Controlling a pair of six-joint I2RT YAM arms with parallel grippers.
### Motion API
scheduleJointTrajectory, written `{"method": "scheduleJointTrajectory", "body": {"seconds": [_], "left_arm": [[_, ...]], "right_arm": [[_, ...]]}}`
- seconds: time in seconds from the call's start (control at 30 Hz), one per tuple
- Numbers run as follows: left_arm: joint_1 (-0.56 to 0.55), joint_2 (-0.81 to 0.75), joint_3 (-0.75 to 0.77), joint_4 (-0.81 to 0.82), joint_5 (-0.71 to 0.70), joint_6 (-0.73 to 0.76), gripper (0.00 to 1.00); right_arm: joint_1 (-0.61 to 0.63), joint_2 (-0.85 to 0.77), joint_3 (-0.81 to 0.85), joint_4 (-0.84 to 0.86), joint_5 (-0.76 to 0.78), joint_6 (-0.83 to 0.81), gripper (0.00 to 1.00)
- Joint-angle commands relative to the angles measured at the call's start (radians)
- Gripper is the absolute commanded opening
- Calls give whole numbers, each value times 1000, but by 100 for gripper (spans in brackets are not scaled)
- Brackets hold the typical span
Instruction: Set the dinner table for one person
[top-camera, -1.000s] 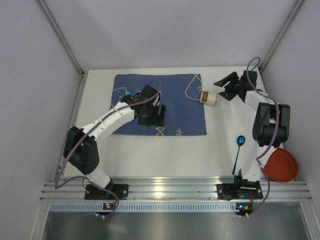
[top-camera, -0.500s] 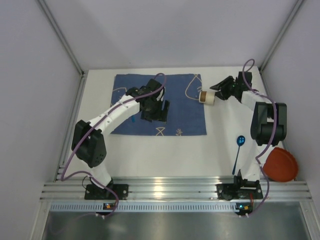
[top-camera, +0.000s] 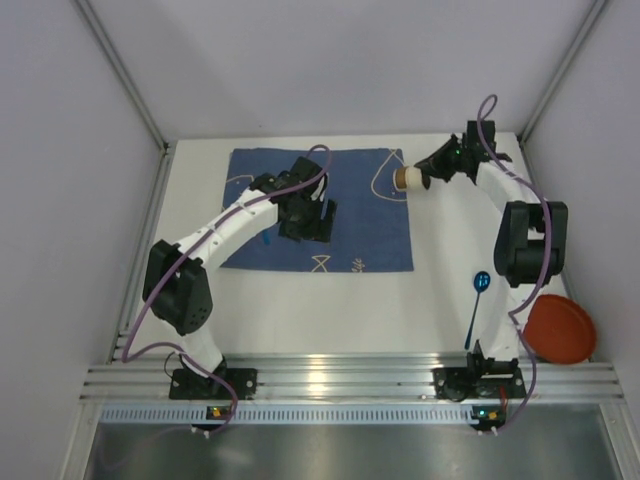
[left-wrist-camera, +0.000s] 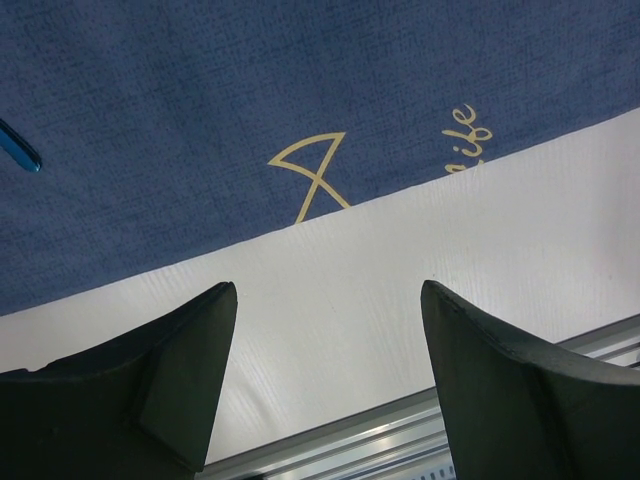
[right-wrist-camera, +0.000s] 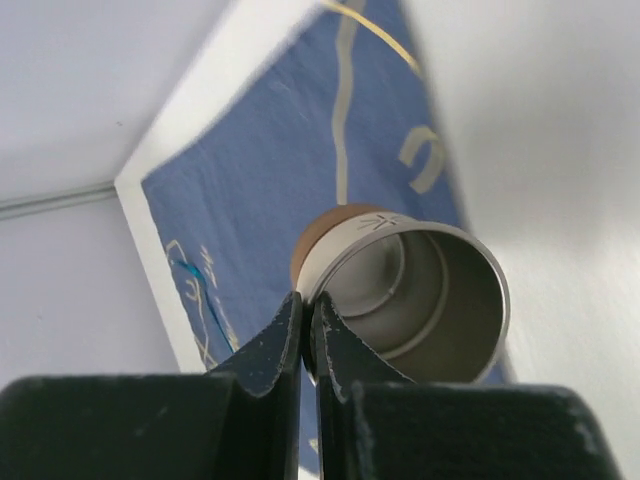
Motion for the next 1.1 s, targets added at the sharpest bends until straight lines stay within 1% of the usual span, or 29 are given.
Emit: {"method": "scheduleJointTrajectory", "body": {"seconds": [0.0,0.03,0.07,0.1,0.13,0.17,0.2,0.23,0.27,0.3,0.37,0.4,0.47,0.5,0.6,0.8,0.93,1.03,1.07], "left_arm": [[13,-58,21,-7,-23,22,80],[20,-61,20,-4,-23,24,80],[24,-70,20,-1,-23,25,80],[27,-72,20,-1,-23,29,80],[33,-75,20,-3,-23,29,80],[36,-84,18,-4,-23,29,80],[38,-89,14,-4,-24,30,80],[44,-95,9,-7,-23,32,80],[47,-109,-2,-12,-23,35,80],[53,-118,-9,-10,-53,35,80],[63,-147,-28,-13,-56,39,80],[69,-156,-44,-13,-59,44,80],[90,-182,-58,-16,-59,48,80],[96,-188,-74,-21,-59,50,80],[125,-211,-100,-21,-47,53,80],[152,-233,-129,-26,-36,61,80],[153,-231,-131,-30,-36,64,80],[153,-231,-134,-33,-36,64,80],[153,-231,-134,-35,-6,64,80]], "right_arm": [[107,46,328,-174,110,-141,0],[131,117,538,-237,150,-175,0],[183,164,654,-391,194,-211,0],[208,211,766,-444,267,-264,0],[246,297,937,-495,302,-277,0],[263,329,989,-526,335,-280,0],[278,353,1014,-550,409,-279,0],[309,368,1005,-546,438,-280,0],[323,376,1002,-540,505,-304,0],[341,394,1005,-541,538,-324,0],[393,413,1016,-558,616,-369,0],[409,428,1020,-567,700,-407,0],[443,437,1025,-587,769,-435,0],[453,439,1025,-592,837,-462,0],[478,463,1033,-601,917,-508,0],[483,508,1039,-610,926,-525,0],[483,526,1037,-575,902,-525,0],[486,537,1037,-560,879,-525,8],[486,538,1036,-557,870,-524,20]]}}
